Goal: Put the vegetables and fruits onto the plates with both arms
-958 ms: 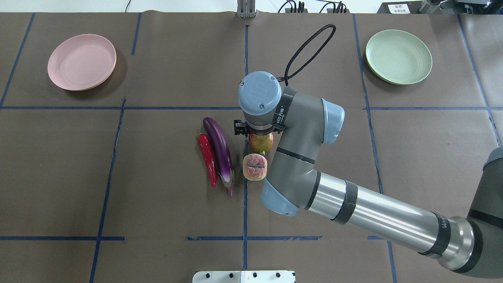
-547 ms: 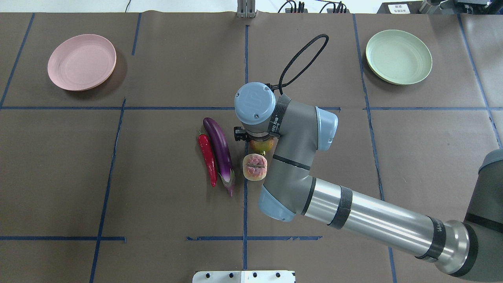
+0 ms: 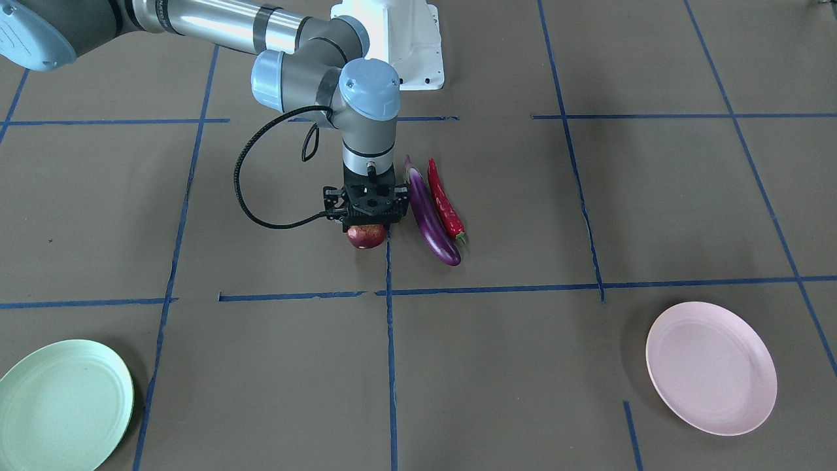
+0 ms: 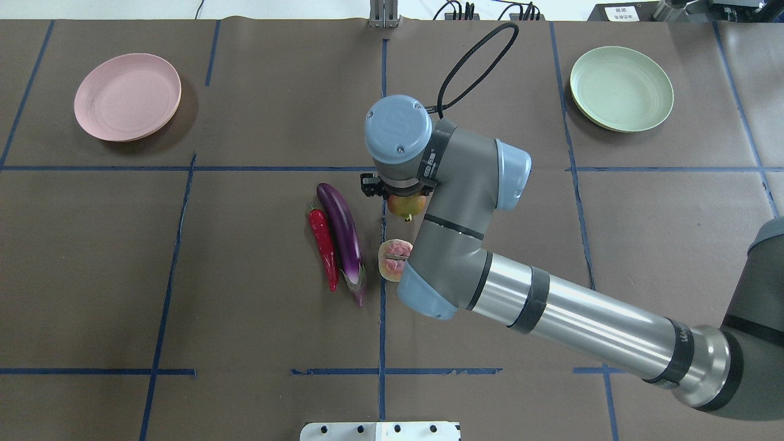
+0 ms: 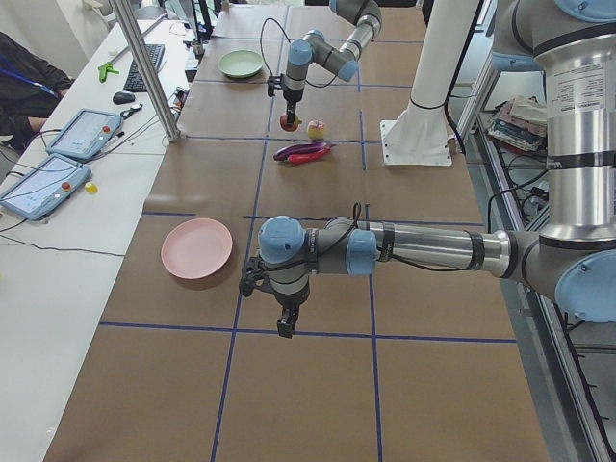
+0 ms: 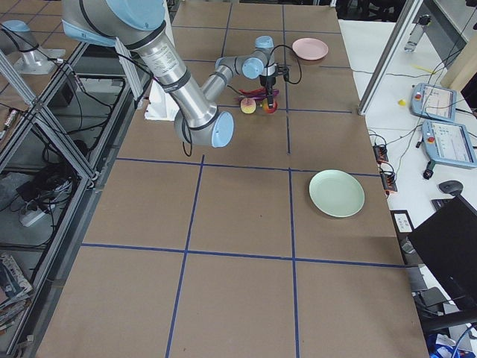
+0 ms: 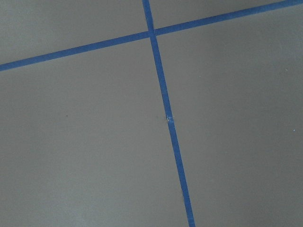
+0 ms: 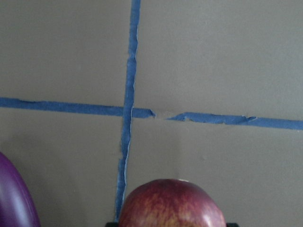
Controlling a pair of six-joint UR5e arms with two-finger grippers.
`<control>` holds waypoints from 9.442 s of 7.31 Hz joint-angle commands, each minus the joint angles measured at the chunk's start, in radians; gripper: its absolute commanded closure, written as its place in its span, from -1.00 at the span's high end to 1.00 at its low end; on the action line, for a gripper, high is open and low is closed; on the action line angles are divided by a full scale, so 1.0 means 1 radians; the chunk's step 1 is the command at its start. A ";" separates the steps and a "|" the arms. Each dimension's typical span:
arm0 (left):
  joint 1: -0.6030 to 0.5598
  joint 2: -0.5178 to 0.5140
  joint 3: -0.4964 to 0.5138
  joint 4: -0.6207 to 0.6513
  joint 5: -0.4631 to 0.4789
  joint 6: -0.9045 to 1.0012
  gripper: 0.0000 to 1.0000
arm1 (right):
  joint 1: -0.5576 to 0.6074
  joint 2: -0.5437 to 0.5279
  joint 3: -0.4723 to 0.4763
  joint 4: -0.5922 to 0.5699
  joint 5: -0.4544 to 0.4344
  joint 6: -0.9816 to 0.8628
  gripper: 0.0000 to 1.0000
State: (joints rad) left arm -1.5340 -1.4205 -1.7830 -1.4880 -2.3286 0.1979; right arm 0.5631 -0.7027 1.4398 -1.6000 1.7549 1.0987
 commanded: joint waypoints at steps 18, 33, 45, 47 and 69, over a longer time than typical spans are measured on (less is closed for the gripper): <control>0.003 0.000 0.004 -0.002 -0.003 0.002 1.00 | 0.456 -0.271 -0.005 0.294 0.480 -0.405 1.00; 0.005 0.000 0.010 -0.002 -0.003 0.000 1.00 | -0.212 -0.120 0.134 0.060 -0.103 0.214 0.99; 0.005 -0.002 0.010 -0.002 -0.003 0.000 1.00 | 0.510 -0.116 -0.259 0.183 0.336 -0.661 -1.00; 0.005 0.000 0.008 -0.002 -0.003 0.002 1.00 | 0.540 -0.138 -0.436 0.375 0.337 -0.698 -1.00; 0.763 -0.597 -0.007 -0.175 0.249 -1.339 1.00 | 0.909 -1.029 0.372 0.091 0.552 -1.022 1.00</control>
State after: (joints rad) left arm -0.8853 -1.9303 -1.8140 -1.6636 -2.2176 -0.8969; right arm 1.4733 -1.7309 1.8114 -1.5097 2.3079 0.0766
